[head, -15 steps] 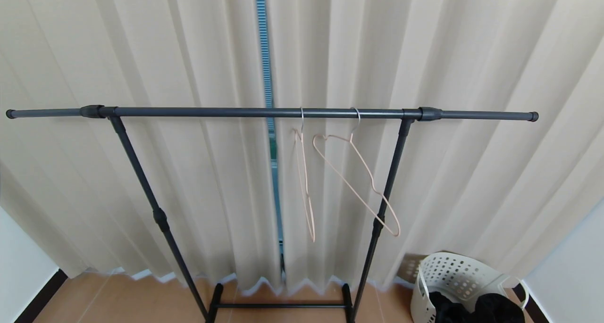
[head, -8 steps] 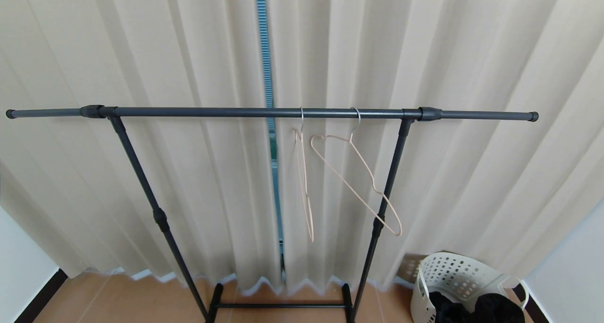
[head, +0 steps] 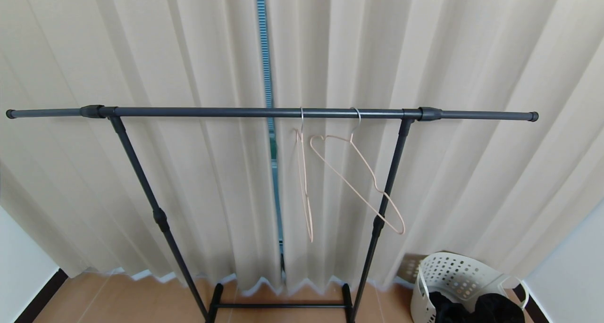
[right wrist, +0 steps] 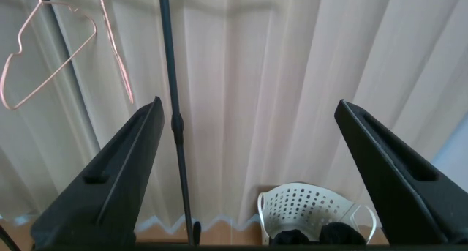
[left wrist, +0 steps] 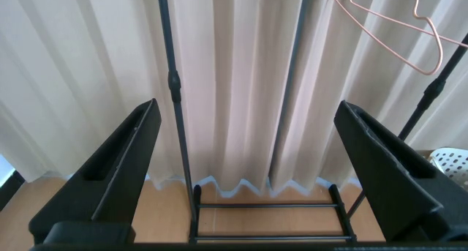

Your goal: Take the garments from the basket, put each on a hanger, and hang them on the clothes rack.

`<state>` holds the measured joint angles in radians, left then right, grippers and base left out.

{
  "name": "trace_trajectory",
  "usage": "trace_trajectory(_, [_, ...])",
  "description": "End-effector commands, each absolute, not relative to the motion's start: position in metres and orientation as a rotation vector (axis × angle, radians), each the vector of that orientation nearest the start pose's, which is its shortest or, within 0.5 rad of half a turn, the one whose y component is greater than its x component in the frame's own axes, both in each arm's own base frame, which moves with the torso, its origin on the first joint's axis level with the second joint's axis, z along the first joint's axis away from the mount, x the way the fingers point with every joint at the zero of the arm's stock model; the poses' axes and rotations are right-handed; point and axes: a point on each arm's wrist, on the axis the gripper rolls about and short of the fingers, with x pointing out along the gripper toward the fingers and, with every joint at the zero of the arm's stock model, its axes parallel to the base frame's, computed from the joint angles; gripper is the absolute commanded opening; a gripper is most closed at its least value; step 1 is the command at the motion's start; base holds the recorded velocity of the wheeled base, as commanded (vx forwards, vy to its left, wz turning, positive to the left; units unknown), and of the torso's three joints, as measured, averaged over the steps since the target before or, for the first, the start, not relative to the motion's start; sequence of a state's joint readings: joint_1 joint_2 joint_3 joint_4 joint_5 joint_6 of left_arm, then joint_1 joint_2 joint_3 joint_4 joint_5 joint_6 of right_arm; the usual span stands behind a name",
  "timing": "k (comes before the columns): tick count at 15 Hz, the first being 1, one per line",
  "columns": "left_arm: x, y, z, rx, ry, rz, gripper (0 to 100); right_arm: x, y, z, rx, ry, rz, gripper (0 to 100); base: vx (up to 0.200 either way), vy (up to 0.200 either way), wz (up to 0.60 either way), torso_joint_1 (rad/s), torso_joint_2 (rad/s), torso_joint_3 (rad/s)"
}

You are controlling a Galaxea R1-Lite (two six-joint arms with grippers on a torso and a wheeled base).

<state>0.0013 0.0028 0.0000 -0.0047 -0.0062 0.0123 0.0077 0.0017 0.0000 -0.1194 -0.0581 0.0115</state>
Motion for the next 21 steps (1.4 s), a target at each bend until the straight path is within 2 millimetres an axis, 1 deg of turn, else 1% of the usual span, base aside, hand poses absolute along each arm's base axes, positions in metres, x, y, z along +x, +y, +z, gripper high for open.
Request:
trace_trajectory(1, [-0.0225,-0.0003,0.0761,0.018,0.0,-0.009,100,-0.0233,-0.0015,0.0878,0.018,-0.117,-0.05,100,0.0,0.0,0.0,0.0,0.0,0.0])
trace_trajectory(5, [-0.0226,-0.0002,0.076,0.011,-0.002,-0.006,100,-0.0233,-0.0015,0.0878,0.014,-0.117,-0.048,100,0.0,0.0,0.0,0.0,0.0,0.0])
trace_trajectory(7, [-0.0226,-0.0001,0.0762,-0.002,-0.003,-0.002,100,-0.0234,-0.0007,0.0876,0.003,-0.117,-0.015,100,0.0,0.0,0.0,0.0,0.0,0.0])
trace_trajectory(21, [-0.0226,-0.0003,0.076,0.006,-0.002,-0.009,100,-0.0234,-0.0007,0.0878,0.006,-0.118,-0.017,100,0.0,0.0,0.0,0.0,0.0,0.0])
